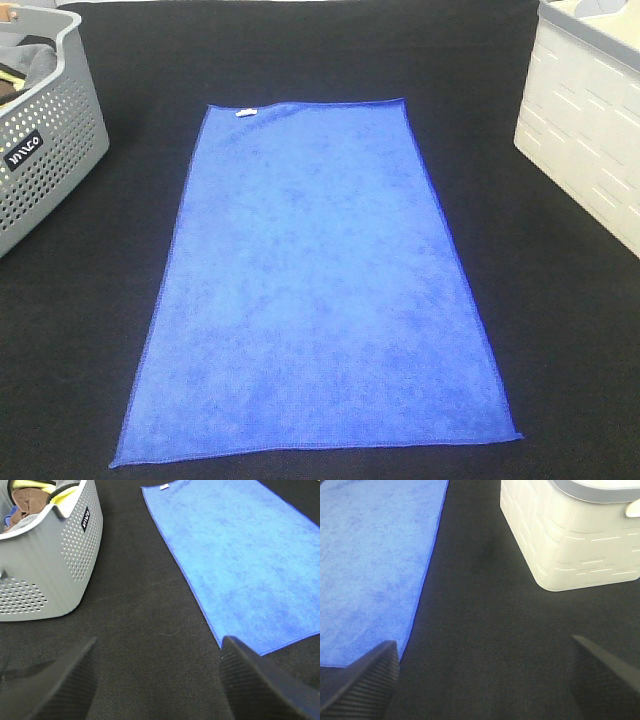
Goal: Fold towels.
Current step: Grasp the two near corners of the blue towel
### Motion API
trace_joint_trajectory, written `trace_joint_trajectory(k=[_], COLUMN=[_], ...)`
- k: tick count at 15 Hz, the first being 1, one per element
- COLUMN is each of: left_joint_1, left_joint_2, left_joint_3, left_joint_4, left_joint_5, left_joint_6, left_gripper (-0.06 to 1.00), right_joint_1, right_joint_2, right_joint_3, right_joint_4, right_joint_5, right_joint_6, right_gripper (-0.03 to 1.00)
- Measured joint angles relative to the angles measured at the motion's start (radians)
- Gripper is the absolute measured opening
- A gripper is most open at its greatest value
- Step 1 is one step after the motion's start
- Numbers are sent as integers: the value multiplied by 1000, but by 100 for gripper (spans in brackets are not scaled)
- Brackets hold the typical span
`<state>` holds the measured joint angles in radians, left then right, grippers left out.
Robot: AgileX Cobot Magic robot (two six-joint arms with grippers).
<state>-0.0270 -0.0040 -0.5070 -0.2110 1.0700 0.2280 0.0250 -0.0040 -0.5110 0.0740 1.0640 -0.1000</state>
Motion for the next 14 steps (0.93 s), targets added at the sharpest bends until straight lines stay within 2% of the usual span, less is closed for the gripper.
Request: trace_joint_trajectory(k=[14], left_joint_1=[0], left_joint_2=[0], left_joint_3=[0], left_joint_4=[0], left_joint_5=[0], left_joint_6=[0], left_gripper=[65], right_joint_1=[0], right_joint_2=[0], right_joint_3=[0], right_joint_4=[0], right_joint_5=[0], right_joint_6=[0], right_gripper=[85])
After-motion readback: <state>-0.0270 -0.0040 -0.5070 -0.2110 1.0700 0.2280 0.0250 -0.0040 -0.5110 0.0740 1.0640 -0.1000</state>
